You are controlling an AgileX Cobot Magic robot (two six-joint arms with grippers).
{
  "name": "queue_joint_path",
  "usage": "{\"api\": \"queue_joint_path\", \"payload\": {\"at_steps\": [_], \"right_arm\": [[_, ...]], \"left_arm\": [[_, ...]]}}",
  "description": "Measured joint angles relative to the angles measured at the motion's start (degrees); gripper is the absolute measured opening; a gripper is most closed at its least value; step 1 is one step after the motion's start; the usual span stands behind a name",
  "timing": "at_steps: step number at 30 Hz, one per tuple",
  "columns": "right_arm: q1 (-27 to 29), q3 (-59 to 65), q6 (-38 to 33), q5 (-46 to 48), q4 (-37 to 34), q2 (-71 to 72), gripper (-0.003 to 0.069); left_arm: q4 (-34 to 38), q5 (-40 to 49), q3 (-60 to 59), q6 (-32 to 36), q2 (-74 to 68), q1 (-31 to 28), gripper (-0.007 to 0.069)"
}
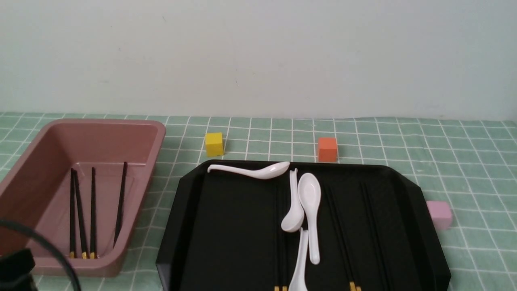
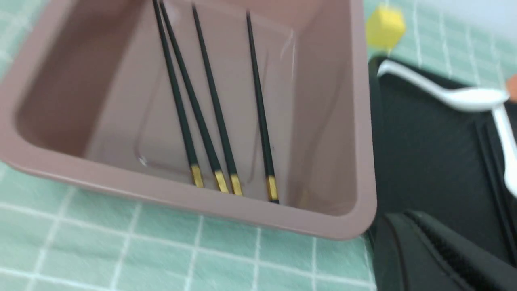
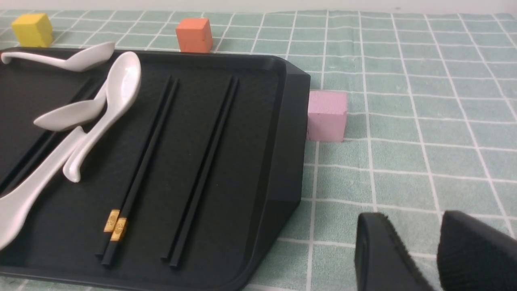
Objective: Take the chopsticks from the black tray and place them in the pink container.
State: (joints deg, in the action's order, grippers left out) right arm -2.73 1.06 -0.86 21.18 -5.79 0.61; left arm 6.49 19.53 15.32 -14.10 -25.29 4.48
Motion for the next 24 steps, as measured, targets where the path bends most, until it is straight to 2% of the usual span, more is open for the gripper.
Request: {"api": "queue_joint_path", "payload": {"at_steps": [6, 11, 16, 24], "right_arm": [[0.0, 0.0, 0.0, 0.0, 0.0, 0.0, 0.0240], [0.0, 0.0, 0.0, 0.0, 0.0, 0.0, 0.0240], [0.0, 0.0, 0.0, 0.0, 0.0, 0.0, 0.0240], [0.0, 0.0, 0.0, 0.0, 0.0, 0.0, 0.0240]], "left_arm": [[-3.3, -2.9, -12.0, 0.0, 15.0, 0.0, -0.0013], [-3.7, -2.4, -16.7, 0.0, 24.4, 0.0, -0.0012], [-3.8, 1.6, -16.9, 0.0, 25.9, 0.0, -0.0012], [-3.9, 2.2, -17.0, 0.0, 25.9, 0.0, -0.0008]]}}
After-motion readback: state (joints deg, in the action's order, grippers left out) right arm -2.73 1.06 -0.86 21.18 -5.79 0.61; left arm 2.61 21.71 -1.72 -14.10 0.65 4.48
